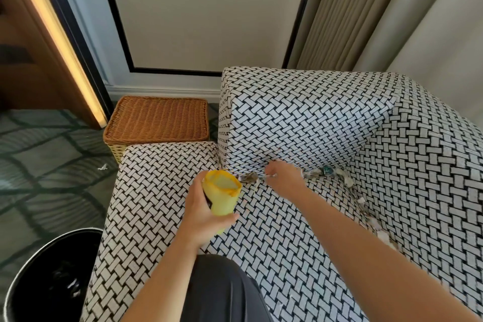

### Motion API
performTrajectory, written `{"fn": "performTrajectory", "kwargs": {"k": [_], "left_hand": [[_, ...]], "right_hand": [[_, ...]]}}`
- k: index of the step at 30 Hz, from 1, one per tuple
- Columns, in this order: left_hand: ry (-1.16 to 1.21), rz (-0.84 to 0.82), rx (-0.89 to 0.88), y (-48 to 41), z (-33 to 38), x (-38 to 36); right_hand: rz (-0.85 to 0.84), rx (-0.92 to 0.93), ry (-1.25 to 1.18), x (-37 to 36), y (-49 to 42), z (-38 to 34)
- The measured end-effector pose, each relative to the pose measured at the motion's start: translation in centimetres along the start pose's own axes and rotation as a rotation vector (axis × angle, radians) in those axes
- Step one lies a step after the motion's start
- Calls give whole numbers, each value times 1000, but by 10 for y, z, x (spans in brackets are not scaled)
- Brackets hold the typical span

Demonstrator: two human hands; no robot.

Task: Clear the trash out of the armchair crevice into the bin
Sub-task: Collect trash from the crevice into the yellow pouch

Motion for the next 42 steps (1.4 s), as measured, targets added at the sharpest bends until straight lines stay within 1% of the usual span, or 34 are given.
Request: {"fn": "performTrajectory", "kwargs": {"k": [3,5,7,9,11,13,15,18,21,25,27,28,30,31,32,33,34,35,36,37,39,41,42], "left_hand": [[-11,-1,-20,3,-14,7],[-58,-17,-81,5,-16,8],[-96,-22,-111,5,-20,9],[-87,7,-118,6,-26,12],[-63,20,-113,6,-29,14],[-56,23,-123,5,-30,14],[-58,32,-133,5,-29,14],[-66,44,-128,4,-34,16],[-81,45,-149,3,-32,16],[-108,41,-131,2,-34,17],[-140,40,-135,2,-36,16],[-157,39,-140,3,-36,15],[-176,39,-150,3,-36,14],[-179,42,-162,3,-35,15],[-182,44,-178,2,-36,15],[-188,39,-195,2,-36,14],[-194,34,-206,1,-36,13],[-196,29,-212,1,-36,12],[-197,25,-211,1,-36,12],[-200,24,-211,2,-35,12],[-215,26,-227,2,-34,11],[-223,32,-228,2,-35,12],[-223,35,-219,1,-36,11]], "right_hand": [[9,-40,39,-19,-5,0],[76,-81,10,-27,-6,6],[181,-100,-51,-33,-2,13],[319,-11,-195,-39,6,8],[410,104,-300,-41,12,-4],[425,195,-259,-44,11,-20],[366,238,-71,-45,6,-37],[123,167,318,-53,-11,-52],[19,121,596,-53,-19,-60],[-29,163,733,-56,-20,-67],[-13,209,725,-58,-17,-69],[24,228,709,-57,-14,-67],[214,298,594,-46,-6,-64],[318,318,468,-38,0,-60],[398,319,276,-28,8,-54],[422,292,29,-19,16,-46],[407,249,-230,-15,23,-40],[363,206,-433,-16,29,-37],[349,194,-571,-15,38,-42],[347,206,-646,-13,46,-49],[278,263,-697,-18,54,-70],[142,312,-656,-34,54,-86],[100,324,-644,-38,53,-89]]}}
Point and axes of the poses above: each hand's wrist, its own y-axis away from the middle knuckle, its own x-axis out of the back of the hand, z = x × y, the point moved 9 cm from there along -y, towards the middle knuckle, and after that the axes turned 2 degrees about x, right-handed, at the moved point
